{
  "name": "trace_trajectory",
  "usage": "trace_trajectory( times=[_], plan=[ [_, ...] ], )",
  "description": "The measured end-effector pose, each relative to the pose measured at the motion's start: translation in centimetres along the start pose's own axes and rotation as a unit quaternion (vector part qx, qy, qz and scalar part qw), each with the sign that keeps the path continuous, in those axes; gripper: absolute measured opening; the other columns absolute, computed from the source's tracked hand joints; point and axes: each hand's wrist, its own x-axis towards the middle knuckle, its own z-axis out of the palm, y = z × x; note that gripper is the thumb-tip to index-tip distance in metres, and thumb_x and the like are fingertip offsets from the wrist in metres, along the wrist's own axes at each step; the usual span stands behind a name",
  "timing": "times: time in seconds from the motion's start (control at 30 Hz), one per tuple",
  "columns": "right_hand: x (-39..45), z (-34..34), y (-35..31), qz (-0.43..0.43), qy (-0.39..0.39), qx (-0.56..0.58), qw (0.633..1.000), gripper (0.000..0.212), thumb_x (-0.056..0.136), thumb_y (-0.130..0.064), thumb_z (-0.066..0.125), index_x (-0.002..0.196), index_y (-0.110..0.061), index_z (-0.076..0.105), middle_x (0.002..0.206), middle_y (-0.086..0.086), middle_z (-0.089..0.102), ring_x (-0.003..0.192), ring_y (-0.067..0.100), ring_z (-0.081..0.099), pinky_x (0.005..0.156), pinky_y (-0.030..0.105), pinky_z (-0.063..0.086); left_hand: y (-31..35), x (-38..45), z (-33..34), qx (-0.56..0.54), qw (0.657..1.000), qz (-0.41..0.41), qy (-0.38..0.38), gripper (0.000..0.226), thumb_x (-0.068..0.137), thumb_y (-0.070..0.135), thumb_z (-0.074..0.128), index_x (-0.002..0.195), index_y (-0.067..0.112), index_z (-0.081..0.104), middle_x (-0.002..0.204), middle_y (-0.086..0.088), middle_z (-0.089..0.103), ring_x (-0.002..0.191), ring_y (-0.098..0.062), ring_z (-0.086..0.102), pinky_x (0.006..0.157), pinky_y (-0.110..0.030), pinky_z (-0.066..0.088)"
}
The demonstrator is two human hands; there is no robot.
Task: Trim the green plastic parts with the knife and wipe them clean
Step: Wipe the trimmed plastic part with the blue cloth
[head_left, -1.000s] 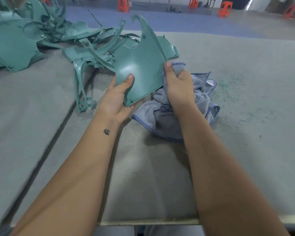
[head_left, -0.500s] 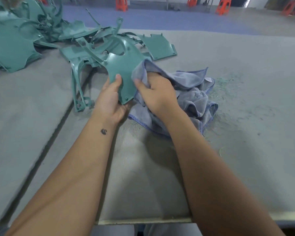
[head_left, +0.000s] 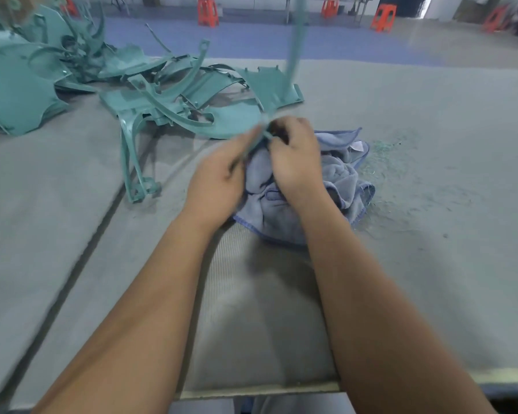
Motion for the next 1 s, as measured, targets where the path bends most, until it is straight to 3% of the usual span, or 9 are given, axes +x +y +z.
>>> trace_trajectory(
  times=[0.07, 0.17, 0.23, 0.33, 0.57, 0.67, 0.77, 0.87, 1.0],
  plan=[
    [0.6, -1.1, 0.0, 0.073, 0.037, 0.081, 0.993, 0.02, 0.081, 0.0, 0.05, 0.087, -0.016, 0.061, 0.089, -0.003, 0.059, 0.082, 0.013, 0.056, 0.074, 0.025, 0.045, -0.4, -0.3, 0.5, 0.049, 0.994, 0.007, -0.096, 0.063, 0.086, -0.003, 0.039, 0.14, 0.028, 0.051, 0.138, 0.012, 0.051, 0.126, 0.005, 0.045, 0.106, -0.014, 0.036],
    [2.1, -3.0, 0.3, 0.189, 0.126, 0.291, 0.929, 0.015, 0.09, -0.006, 0.048, 0.101, -0.014, 0.054, 0.088, 0.001, 0.058, 0.064, 0.013, 0.051, 0.05, 0.02, 0.043, -0.7, -0.2, -0.1, 0.152, 0.98, -0.009, -0.125, 0.067, 0.079, 0.015, 0.031, 0.138, 0.036, 0.051, 0.147, 0.0, 0.049, 0.136, -0.018, 0.043, 0.105, -0.04, 0.042],
    [2.5, -4.0, 1.0, 0.205, 0.171, 0.375, 0.888, 0.019, 0.091, -0.019, 0.055, 0.107, -0.011, 0.051, 0.086, 0.002, 0.053, 0.055, 0.012, 0.046, 0.047, 0.023, 0.043, -0.5, -0.2, -0.6, 0.198, 0.974, 0.022, -0.106, 0.069, 0.077, 0.012, 0.029, 0.135, 0.037, 0.054, 0.143, -0.002, 0.053, 0.133, -0.024, 0.044, 0.101, -0.043, 0.043],
    [2.5, -4.7, 1.8, 0.241, 0.154, 0.412, 0.865, 0.015, 0.091, -0.029, 0.06, 0.088, -0.016, 0.053, 0.062, -0.003, 0.041, 0.044, 0.011, 0.033, 0.044, 0.022, 0.035, 0.1, -0.3, -1.0, 0.215, 0.969, 0.077, -0.097, 0.066, 0.074, 0.003, 0.037, 0.128, 0.033, 0.063, 0.135, 0.002, 0.059, 0.129, -0.026, 0.045, 0.102, -0.04, 0.042],
    [2.6, -4.3, 2.4, 0.202, 0.096, 0.343, 0.912, 0.014, 0.09, -0.026, 0.063, 0.083, -0.015, 0.058, 0.051, -0.001, 0.044, 0.039, 0.012, 0.033, 0.04, 0.021, 0.03, 1.3, -0.5, -1.3, 0.153, 0.981, 0.082, -0.084, 0.053, 0.068, 0.015, 0.055, 0.118, 0.026, 0.071, 0.132, 0.008, 0.06, 0.131, -0.018, 0.042, 0.108, -0.018, 0.03],
    [2.6, -4.0, 3.0, 0.189, 0.104, 0.307, 0.927, 0.017, 0.094, -0.025, 0.058, 0.08, -0.013, 0.057, 0.053, 0.0, 0.044, 0.039, 0.011, 0.037, 0.038, 0.02, 0.036, 1.2, -0.6, -1.2, 0.082, 0.993, 0.016, -0.078, 0.079, 0.069, 0.015, 0.058, 0.143, 0.038, 0.043, 0.151, 0.015, 0.034, 0.144, -0.012, 0.021, 0.114, -0.019, 0.012],
    [2.3, -3.0, 3.5, 0.184, 0.115, 0.216, 0.952, 0.016, 0.091, -0.024, 0.052, 0.082, -0.013, 0.058, 0.054, -0.004, 0.048, 0.044, 0.011, 0.044, 0.046, 0.025, 0.042, 0.6, -0.4, -1.7, -0.098, 0.989, -0.088, -0.071, 0.089, 0.082, 0.007, 0.064, 0.149, 0.046, 0.019, 0.154, 0.016, 0.023, 0.14, 0.001, 0.023, 0.108, -0.018, 0.029],
    [1.7, -2.3, 3.4, 0.19, 0.137, 0.165, 0.958, 0.028, 0.079, -0.03, 0.044, 0.089, -0.012, 0.063, 0.061, -0.002, 0.054, 0.055, 0.015, 0.051, 0.056, 0.036, 0.049, -0.2, 0.3, -1.8, -0.187, 0.956, -0.225, 0.03, 0.069, 0.09, 0.012, 0.065, 0.146, 0.034, 0.032, 0.142, -0.004, 0.047, 0.125, -0.014, 0.051, 0.093, -0.022, 0.045],
    [0.9, -2.8, 2.8, 0.19, 0.12, 0.161, 0.961, 0.014, 0.089, -0.024, 0.047, 0.08, -0.017, 0.055, 0.064, 0.005, 0.055, 0.061, 0.02, 0.055, 0.066, 0.046, 0.056, -1.6, 0.6, -1.5, -0.092, 0.954, -0.282, 0.052, 0.028, 0.086, 0.019, 0.072, 0.111, 0.008, 0.067, 0.1, -0.008, 0.069, 0.087, -0.018, 0.066, 0.086, -0.033, 0.056]
  ],
)
